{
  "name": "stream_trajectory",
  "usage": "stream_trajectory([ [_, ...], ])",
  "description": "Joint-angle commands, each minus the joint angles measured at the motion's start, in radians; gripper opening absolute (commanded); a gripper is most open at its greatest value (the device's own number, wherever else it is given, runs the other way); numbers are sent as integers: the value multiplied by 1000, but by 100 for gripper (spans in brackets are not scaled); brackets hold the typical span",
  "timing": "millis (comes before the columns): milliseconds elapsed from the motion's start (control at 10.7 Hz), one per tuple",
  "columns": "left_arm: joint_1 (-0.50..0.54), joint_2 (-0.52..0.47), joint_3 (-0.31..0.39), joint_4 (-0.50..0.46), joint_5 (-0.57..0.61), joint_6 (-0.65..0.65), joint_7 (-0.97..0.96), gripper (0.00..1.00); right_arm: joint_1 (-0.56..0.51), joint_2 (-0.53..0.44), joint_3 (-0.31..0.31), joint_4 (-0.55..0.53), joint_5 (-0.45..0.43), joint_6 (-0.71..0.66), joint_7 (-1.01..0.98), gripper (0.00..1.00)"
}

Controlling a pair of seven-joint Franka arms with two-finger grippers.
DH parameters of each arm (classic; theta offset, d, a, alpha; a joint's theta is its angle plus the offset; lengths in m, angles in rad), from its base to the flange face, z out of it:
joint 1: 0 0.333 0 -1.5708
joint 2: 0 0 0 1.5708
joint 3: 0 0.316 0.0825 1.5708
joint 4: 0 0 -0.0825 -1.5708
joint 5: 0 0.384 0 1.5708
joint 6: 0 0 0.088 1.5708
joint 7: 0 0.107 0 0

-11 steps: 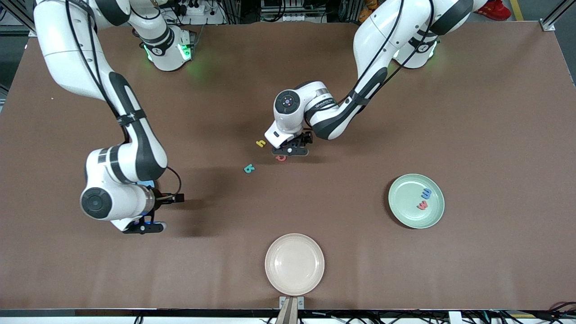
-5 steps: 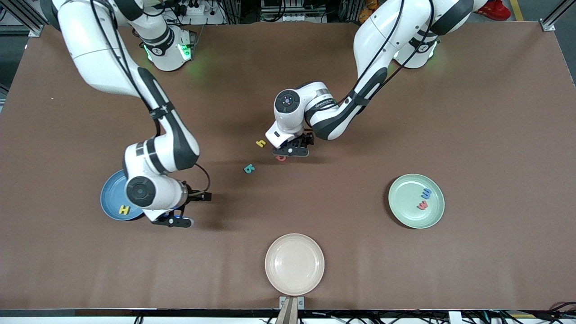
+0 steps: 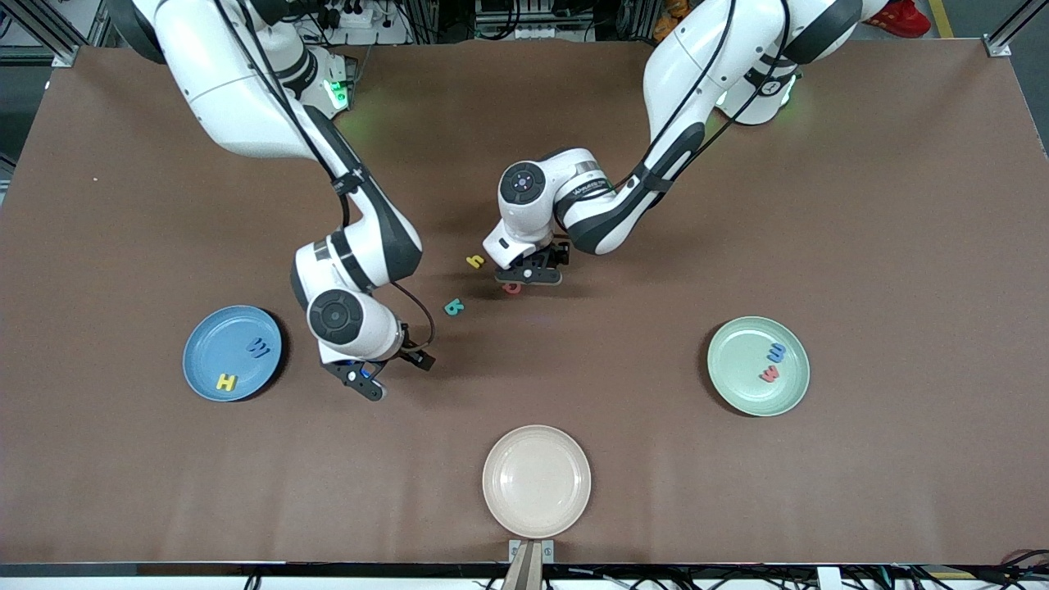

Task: Sort uppercase to blue plate, lowercase to green plate
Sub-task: 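Drop the e on the green plate while the right gripper grasps the R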

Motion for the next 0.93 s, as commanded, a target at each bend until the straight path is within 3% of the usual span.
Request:
stream_trajectory([
  [0, -1, -8, -2, -14, 32, 14, -16, 72, -4, -73, -4, -215, 10, 232, 147, 100],
  [373, 0, -10, -2, -12, 32, 14, -11, 57, -8, -230, 1, -397, 83, 242, 201, 100],
  [653, 2, -10, -2, -9, 32, 14, -10, 48, 31, -285, -1, -433, 87, 241, 299, 100],
  [840, 5, -13, -2, -9, 32, 14, 8, 30, 66, -269, -2, -423, 85, 258, 345, 100],
])
